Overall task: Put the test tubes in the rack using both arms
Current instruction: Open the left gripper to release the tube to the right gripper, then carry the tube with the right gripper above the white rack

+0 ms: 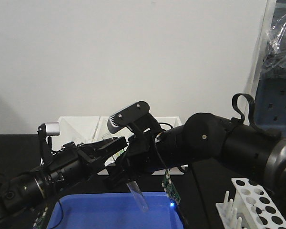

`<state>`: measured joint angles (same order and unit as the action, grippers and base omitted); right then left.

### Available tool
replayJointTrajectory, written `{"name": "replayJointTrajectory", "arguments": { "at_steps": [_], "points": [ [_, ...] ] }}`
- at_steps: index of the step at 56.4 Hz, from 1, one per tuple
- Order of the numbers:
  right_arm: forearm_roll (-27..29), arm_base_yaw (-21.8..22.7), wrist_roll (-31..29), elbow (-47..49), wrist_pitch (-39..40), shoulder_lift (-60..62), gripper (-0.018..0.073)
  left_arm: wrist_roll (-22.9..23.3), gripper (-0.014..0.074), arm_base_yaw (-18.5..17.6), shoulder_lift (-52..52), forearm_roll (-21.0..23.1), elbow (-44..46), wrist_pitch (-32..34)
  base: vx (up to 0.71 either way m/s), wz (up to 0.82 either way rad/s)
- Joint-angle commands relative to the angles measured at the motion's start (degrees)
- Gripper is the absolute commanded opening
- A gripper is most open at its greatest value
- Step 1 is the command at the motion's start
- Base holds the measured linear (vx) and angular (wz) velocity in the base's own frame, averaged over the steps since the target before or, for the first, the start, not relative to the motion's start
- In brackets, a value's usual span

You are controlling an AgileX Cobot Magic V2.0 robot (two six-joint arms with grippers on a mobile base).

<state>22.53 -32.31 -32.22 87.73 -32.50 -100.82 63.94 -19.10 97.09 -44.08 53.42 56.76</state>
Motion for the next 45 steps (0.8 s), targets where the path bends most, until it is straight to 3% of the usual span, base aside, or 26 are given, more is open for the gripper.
{"name": "replayJointTrajectory", "arguments": {
  "at_steps": [1,10,30,45],
  "points": [
    [1.2,0.3,0.3,2.2,4.9,2.7,-0.0011,0.7,0.0362,-0.3,-2.3,2.5,1.8,5.0,0.0,0.0],
    [-0.1,0.4,2.5,2.2,6.2,2.7,-0.001,0.6,0.0418,-0.1,-2.6,2.9,1.8,5.4,0.0,0.0],
    [-14.3,1.5,12.8,2.2,6.8,2.7,-0.0011,0.4,0.0418,2.5,-2.6,5.2,1.8,7.8,0.0,0.0],
    [-14.3,10.8,16.0,2.2,8.8,4.6,-0.0011,0.4,0.0418,4.7,-2.6,5.1,1.8,8.9,0.0,0.0]
  ]
}}
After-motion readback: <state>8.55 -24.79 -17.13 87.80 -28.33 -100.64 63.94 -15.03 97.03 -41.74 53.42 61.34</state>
